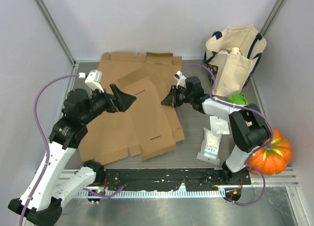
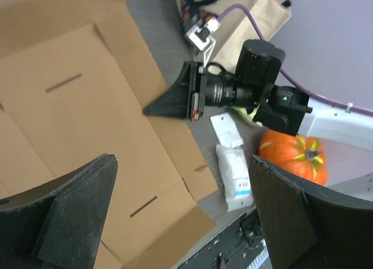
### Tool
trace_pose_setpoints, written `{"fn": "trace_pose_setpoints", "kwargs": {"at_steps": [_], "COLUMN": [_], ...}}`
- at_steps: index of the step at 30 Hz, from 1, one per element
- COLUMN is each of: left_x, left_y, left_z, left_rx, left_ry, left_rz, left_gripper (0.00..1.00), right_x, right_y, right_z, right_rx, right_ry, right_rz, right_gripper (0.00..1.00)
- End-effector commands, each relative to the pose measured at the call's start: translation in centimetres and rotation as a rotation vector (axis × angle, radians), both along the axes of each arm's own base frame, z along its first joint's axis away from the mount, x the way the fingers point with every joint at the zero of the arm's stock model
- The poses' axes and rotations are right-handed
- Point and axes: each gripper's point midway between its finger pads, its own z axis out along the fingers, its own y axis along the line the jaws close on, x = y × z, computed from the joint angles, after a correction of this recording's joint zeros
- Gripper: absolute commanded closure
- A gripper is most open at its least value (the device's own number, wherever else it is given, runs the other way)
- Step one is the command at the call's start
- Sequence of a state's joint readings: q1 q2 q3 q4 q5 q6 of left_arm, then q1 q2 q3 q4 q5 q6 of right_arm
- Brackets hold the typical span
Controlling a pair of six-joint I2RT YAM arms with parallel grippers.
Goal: Fold the paper box
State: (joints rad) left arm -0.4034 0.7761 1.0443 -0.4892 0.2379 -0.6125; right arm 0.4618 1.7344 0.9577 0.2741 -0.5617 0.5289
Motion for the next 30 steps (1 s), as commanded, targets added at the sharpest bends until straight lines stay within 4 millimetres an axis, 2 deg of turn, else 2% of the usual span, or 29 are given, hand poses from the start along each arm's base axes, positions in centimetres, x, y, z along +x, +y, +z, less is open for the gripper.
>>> {"fn": "trace_pose_setpoints", "kwargs": {"at_steps": [1, 2, 3, 4, 5, 6, 7, 8, 10, 11, 13, 14, 16, 17, 22, 25, 26, 27, 28, 29, 30], "left_x": [0.1, 0.7, 0.9, 0.7, 0.8, 1.0, 0.8, 0.8, 0.7, 0.6, 0.8, 0.8, 1.2, 1.4, 1.7, 1.5, 1.8, 2.1, 2.7, 3.6, 3.8], "left_y": [-0.4, -0.5, -0.3, -0.2, -0.2, -0.3, -0.1, -0.1, -0.3, -0.5, -1.1, -1.3, -1.8, -1.9, -2.1, -3.0, -3.5, -3.3, -3.0, -3.2, -3.3], "left_z": [7.2, 7.1, 7.9, 9.6, 10.2, 10.7, 12.3, 12.9, 14.4, 15.0, 15.7, 15.8, 16.1, 15.9, 16.1, 15.6, 15.1, 15.5, 15.1, 14.6, 15.1], "left_rx": [-0.027, -0.002, 0.004, -0.003, 0.01, 0.013, 0.006, 0.009, 0.002, -0.004, -0.005, -0.002, 0.006, 0.011, 0.039, 0.135, 0.166, 0.188, 0.232, 0.257, 0.27], "left_ry": [-0.167, -0.158, -0.172, -0.208, -0.227, -0.235, -0.272, -0.289, -0.322, -0.338, -0.351, -0.347, -0.342, -0.33, -0.358, -0.428, -0.431, -0.446, -0.452, -0.442, -0.458], "left_rz": [-0.039, -0.036, -0.026, -0.026, -0.03, -0.032, -0.03, -0.033, -0.044, -0.055, -0.09, -0.102, -0.122, -0.126, -0.144, -0.25, -0.287, -0.277, -0.268, -0.268, -0.272], "left_gripper": [0.0, 0.0, 0.0, 0.0, 0.0, 0.0, 0.0, 0.0, 0.0, 0.0, 0.0, 0.0, 0.01, 0.01, 0.0, 0.0, 0.0, 0.0, 0.0, 0.0, 0.0], "right_x": [-1.3, -0.5, -0.8, -0.7, 0.4, 0.1, 0.5, 1.1, 0.8, 1.4, 1.2, 1.5, 1.2, 1.3, -1.0, -2.6, -3.3, -3.9, -4.8, -5.1, -5.2], "right_y": [-1.7, -1.7, -2.0, -2.1, -2.3, -2.6, -2.7, -2.5, -3.1, -3.0, -3.4, -3.2, -3.3, -3.3, -3.4, -3.7, -3.5, -3.6, -3.7, -3.7, -3.8], "right_z": [3.3, 5.3, 5.7, 6.7, 9.0, 9.3, 9.9, 12.4, 13.3, 15.5, 16.8, 18.5, 19.5, 20.9, 22.5, 22.9, 23.0, 23.2, 23.5, 23.8, 24.0], "right_rx": [-0.135, -0.132, -0.142, -0.136, -0.126, -0.145, -0.155, -0.15, -0.172, -0.16, -0.172, -0.169, -0.177, -0.174, -0.168, -0.163, -0.155, -0.147, -0.135, -0.132, -0.137], "right_ry": [-0.071, -0.124, -0.102, -0.112, -0.155, -0.136, -0.144, -0.192, -0.188, -0.232, -0.242, -0.292, -0.303, -0.337, -0.375, -0.385, -0.397, -0.407, -0.422, -0.441, -0.456], "right_rz": [0.145, 0.16, 0.173, 0.188, 0.183, 0.196, 0.201, 0.204, 0.245, 0.254, 0.274, 0.29, 0.318, 0.318, 0.416, 0.445, 0.467, 0.482, 0.498, 0.502, 0.501], "right_gripper": [0.96, 0.96, 0.98, 0.99, 0.99, 0.99, 0.99, 1.0, 0.99, 0.99, 0.99, 0.99, 0.99, 0.99, 0.99, 0.99, 0.99, 0.99, 0.99, 0.99, 0.99]}}
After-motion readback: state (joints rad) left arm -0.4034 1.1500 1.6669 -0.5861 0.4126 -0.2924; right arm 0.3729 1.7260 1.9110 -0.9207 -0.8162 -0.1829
